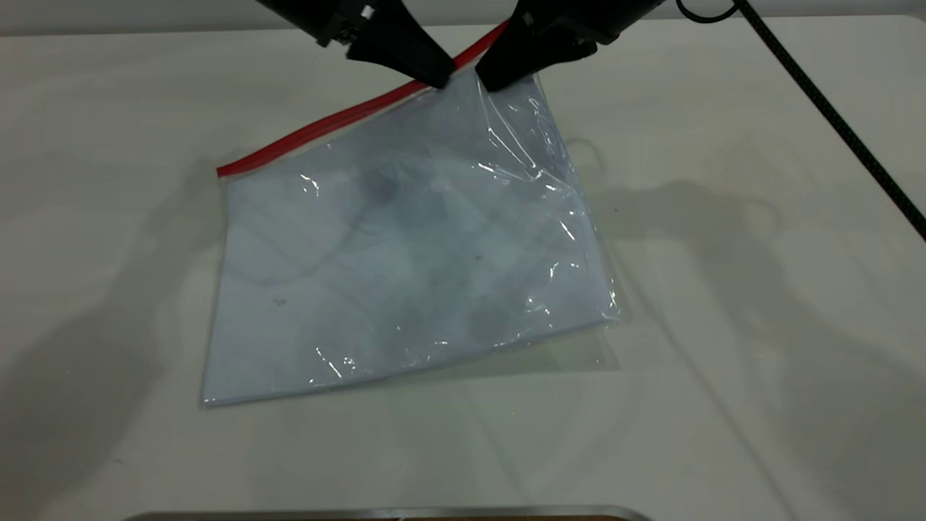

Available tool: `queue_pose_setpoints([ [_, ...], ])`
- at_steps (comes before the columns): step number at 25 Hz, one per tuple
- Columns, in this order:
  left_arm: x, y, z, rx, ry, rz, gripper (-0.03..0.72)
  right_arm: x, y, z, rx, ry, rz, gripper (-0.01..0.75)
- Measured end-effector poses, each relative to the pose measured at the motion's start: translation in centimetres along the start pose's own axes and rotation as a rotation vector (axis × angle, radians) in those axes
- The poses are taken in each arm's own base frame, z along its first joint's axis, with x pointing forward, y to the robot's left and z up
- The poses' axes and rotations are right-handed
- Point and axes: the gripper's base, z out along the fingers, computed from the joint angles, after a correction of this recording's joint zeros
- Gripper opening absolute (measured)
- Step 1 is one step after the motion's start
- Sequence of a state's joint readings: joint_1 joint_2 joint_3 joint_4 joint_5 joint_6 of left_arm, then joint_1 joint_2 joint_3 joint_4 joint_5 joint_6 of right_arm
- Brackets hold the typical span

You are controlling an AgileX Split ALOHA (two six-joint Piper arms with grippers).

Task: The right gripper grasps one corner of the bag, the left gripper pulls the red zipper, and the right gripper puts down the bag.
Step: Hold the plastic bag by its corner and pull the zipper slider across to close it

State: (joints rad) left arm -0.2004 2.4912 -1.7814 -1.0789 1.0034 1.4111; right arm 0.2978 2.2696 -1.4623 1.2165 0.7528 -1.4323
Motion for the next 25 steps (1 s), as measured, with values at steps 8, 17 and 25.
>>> queue_pose_setpoints([
  [8, 2.3, 2.3, -3.7, -0.056, 0.018, -0.034, 0.065, -0.9, 0.2, -0.3, -0.022, -0.081, 0.012, 0.033],
  [17, 6.0, 4.8, -7.8, -0.164, 0.138, -0.157, 0.078, -1.7, 0.5, -0.8, -0.031, -0.148, 0.006, 0.033],
  [25, 8.6, 5.9, -9.8, -0.26, 0.32, -0.194, 0.083, -2.2, 0.6, -1.3, -0.031, -0.17, -0.001, 0.033],
])
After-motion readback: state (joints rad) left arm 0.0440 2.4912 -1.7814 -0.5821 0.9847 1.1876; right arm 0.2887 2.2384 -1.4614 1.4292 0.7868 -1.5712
